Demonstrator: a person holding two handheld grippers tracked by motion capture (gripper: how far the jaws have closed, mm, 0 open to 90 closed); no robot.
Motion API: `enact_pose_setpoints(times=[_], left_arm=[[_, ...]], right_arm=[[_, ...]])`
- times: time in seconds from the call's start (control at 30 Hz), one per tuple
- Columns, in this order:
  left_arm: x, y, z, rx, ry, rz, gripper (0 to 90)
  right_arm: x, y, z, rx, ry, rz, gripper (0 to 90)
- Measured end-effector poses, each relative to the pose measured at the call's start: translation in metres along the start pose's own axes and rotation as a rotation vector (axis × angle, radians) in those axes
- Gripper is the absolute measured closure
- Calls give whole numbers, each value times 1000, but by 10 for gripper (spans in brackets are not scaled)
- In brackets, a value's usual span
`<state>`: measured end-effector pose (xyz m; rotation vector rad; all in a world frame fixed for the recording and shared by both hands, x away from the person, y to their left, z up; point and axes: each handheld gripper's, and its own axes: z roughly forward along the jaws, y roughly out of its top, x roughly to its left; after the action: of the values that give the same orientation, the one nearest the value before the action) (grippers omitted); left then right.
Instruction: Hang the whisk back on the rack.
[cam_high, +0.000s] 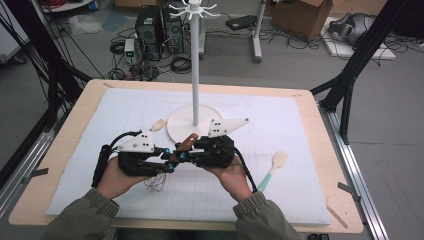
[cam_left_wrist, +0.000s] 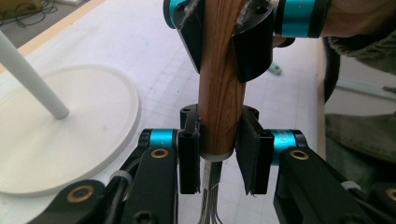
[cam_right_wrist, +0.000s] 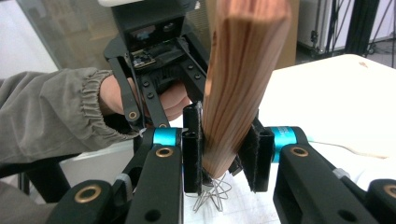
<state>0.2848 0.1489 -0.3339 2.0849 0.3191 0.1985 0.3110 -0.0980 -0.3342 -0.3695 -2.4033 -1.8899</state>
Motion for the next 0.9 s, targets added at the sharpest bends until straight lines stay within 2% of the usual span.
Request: enact_pose_setpoints(times=[0.07,0.17,0.27,0.3,0.37,0.47,0.57,0.63,0.77,0.9], left_arm=[[1,-1,-1,-21,-20,-23,703],[3,-3,0,-21,-48,-38,674],[3,-4,0,-24,-52,-43,706],[3,-5,-1,-21,-55,-49,718],[3,-5,-3,-37,-46,-54,724],[3,-5,-5,-74,-58,-77,731],[4,-3,-8,-133,-63,-113,735],[4,-2,-9,-139,-43,-108,735],[3,-1,-9,-147,-35,-106,733],[4,-3,-9,-150,-41,-111,729]], right_arm=[[1,5,0,15,9,-16,729],[2,12,1,30,29,-32,729],[4,16,1,52,27,-45,729],[5,19,3,76,32,-71,728],[6,21,4,79,27,-77,727],[6,21,5,40,19,-67,696],[9,16,8,19,-7,-91,648],[9,12,10,10,-13,-87,685],[6,10,10,-28,16,-51,718],[5,10,11,-22,26,-46,723]])
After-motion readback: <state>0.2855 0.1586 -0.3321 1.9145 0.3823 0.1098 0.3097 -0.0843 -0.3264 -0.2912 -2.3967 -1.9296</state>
